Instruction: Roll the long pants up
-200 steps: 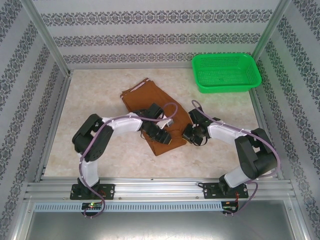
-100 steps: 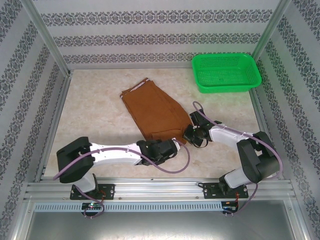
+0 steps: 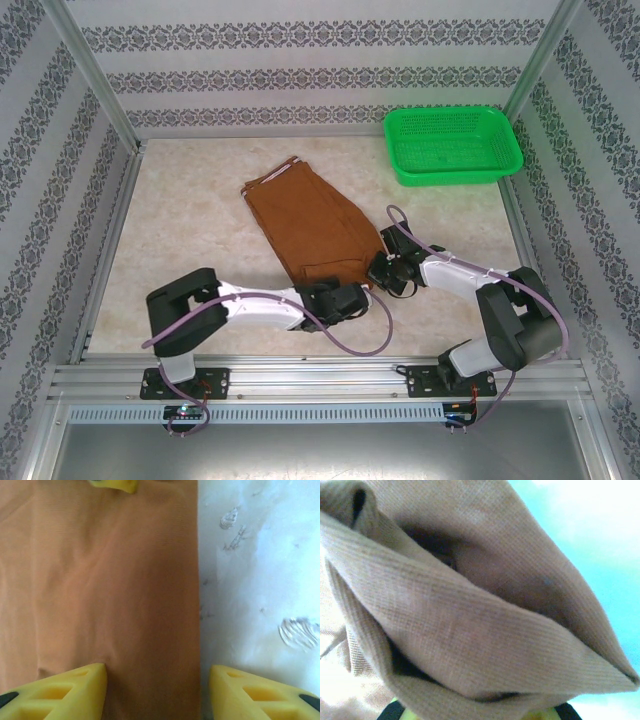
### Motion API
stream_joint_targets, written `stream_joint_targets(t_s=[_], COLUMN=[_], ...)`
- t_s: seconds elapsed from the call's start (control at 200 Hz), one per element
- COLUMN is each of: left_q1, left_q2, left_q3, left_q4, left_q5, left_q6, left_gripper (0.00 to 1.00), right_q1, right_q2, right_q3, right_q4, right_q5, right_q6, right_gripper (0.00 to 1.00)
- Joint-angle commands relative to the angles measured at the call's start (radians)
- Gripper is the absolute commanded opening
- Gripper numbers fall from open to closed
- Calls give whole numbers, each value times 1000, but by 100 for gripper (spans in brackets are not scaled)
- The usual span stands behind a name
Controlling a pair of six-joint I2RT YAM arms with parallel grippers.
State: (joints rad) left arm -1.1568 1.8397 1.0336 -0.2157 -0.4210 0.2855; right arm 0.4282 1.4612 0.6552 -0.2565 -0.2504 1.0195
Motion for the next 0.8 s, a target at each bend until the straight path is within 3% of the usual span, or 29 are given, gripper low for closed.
stream_joint_targets(t_s=[0.0, 0.305, 0.38, 0.435, 0.475, 0.53, 0.635, 0.714, 0.794], left_q1=[44, 245, 268, 272, 272, 272, 264, 248, 238], left_q2=[78, 247, 282, 307, 323, 333, 299, 241, 173], left_q3=[36, 120, 150, 168, 186, 201, 204, 231, 262], left_q4=[-5, -102, -142, -162, -190, -212, -252, -327, -389], left_q5=[36, 119, 170, 198, 224, 252, 347, 479, 604], left_q6=[31, -35, -46, -50, -55, -72, -90, -105, -136], left_gripper=[56, 51, 37, 15, 5, 0, 0, 0, 0], right_q1=[12, 6, 2, -1, -3, -4, -13, -24, -41], right_q2=[28, 0, -11, -15, -18, -23, -25, -32, -37], right_q3=[-18, -23, -23, -22, -21, -20, -14, -5, 38], right_q4=[-62, -51, -54, -55, -55, -56, -52, -30, -59], right_q5=[8, 1, -4, -9, -11, -12, -23, -47, -60], right_q6=[8, 22, 22, 22, 20, 19, 14, 4, -37], right_gripper=[0, 0, 0, 0, 0, 0, 0, 0, 25])
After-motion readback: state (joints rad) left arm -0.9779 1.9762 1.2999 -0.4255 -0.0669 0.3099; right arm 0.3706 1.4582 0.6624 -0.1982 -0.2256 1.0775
